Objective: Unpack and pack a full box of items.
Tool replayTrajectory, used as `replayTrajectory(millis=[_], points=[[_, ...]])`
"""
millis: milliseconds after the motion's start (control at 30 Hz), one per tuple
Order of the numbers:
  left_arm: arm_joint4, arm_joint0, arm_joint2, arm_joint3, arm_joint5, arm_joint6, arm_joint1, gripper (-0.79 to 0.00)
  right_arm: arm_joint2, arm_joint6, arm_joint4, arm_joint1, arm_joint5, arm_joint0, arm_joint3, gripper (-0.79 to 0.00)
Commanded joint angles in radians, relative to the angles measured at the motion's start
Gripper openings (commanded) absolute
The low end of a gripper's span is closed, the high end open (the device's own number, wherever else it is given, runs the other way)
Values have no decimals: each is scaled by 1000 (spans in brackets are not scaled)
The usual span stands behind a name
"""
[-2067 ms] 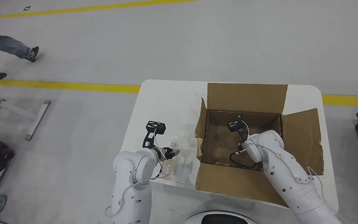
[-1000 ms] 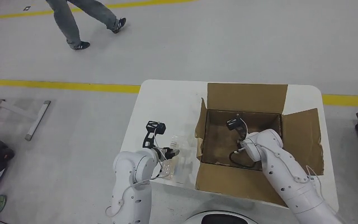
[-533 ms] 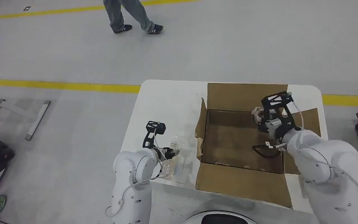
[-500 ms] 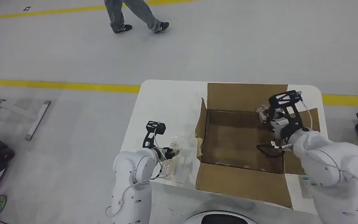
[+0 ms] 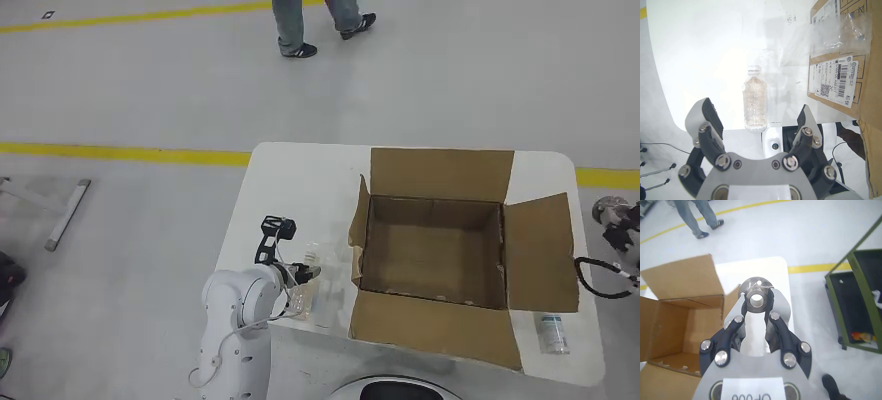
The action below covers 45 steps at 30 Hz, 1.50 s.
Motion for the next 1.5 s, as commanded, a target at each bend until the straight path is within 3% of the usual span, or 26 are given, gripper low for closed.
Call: replayTrajectory(millis=[0, 233, 667, 1467], points=[[0, 0, 0, 0, 0, 0, 0, 0, 8, 69, -15, 4, 9, -1, 33, -785], [0, 0, 0, 0, 0, 0, 0, 0, -16, 268, -105, 24, -72, 18, 184, -785], [0, 0, 0, 0, 0, 0, 0, 0, -97, 412, -185, 40, -168, 2, 330, -785], [0, 0, 0, 0, 0, 0, 0, 0, -178, 351, -237, 50, -144, -22, 399, -785]])
